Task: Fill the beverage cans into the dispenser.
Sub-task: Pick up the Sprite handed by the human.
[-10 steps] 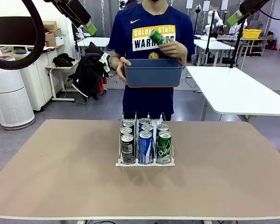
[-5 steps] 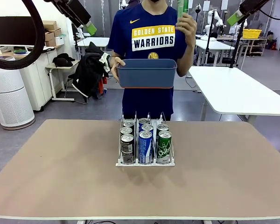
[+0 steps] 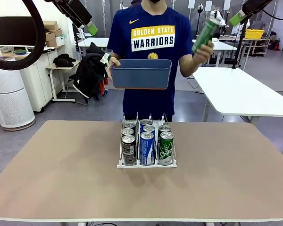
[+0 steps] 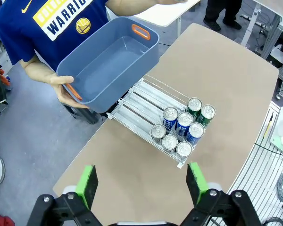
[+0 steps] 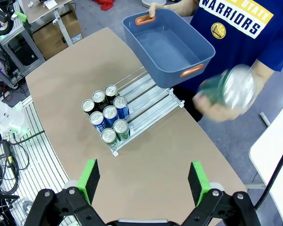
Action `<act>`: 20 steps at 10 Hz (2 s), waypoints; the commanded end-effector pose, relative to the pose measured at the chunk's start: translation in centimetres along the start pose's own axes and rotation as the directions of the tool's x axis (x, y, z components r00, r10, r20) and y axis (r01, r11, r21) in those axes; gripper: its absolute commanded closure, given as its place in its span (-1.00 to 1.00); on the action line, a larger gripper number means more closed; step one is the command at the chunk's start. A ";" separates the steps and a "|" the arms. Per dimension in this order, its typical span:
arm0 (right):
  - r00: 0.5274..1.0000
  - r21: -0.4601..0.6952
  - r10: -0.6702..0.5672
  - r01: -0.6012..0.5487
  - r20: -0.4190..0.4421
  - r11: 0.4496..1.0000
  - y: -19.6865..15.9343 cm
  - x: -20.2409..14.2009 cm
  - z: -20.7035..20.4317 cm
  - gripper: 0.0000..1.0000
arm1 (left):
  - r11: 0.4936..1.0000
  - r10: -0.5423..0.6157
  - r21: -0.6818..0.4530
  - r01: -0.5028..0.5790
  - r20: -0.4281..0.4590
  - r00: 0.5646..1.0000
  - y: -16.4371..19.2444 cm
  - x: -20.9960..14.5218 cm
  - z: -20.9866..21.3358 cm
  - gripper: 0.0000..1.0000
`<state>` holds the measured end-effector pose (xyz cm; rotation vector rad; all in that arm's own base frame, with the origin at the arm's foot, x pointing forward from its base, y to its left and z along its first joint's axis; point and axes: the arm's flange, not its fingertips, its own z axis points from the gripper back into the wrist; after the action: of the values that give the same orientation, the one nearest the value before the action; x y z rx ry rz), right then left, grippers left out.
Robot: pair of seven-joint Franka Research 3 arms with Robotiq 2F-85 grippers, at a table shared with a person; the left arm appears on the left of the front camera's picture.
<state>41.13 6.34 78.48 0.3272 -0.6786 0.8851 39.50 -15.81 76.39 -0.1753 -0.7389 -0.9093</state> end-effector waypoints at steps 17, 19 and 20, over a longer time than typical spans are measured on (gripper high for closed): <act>1.000 0.004 -0.002 0.002 0.003 1.000 0.2 -0.1 0.0 -1.00 | 1.000 0.000 0.001 0.000 0.001 1.000 0.0 -0.2 0.1 -1.00; 1.000 0.000 0.000 0.000 0.000 1.000 0.0 0.0 0.0 -1.00 | 1.000 0.000 0.001 0.000 0.001 1.000 0.0 -0.2 0.1 -1.00; 1.000 0.000 -0.017 0.017 0.000 1.000 -0.4 -0.3 -0.5 -1.00 | 1.000 0.000 0.001 0.000 0.001 1.000 0.0 -0.2 0.1 -1.00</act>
<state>41.25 6.31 78.34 0.3279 -0.6757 0.8835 39.49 -15.81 76.40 -0.1753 -0.7389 -0.9093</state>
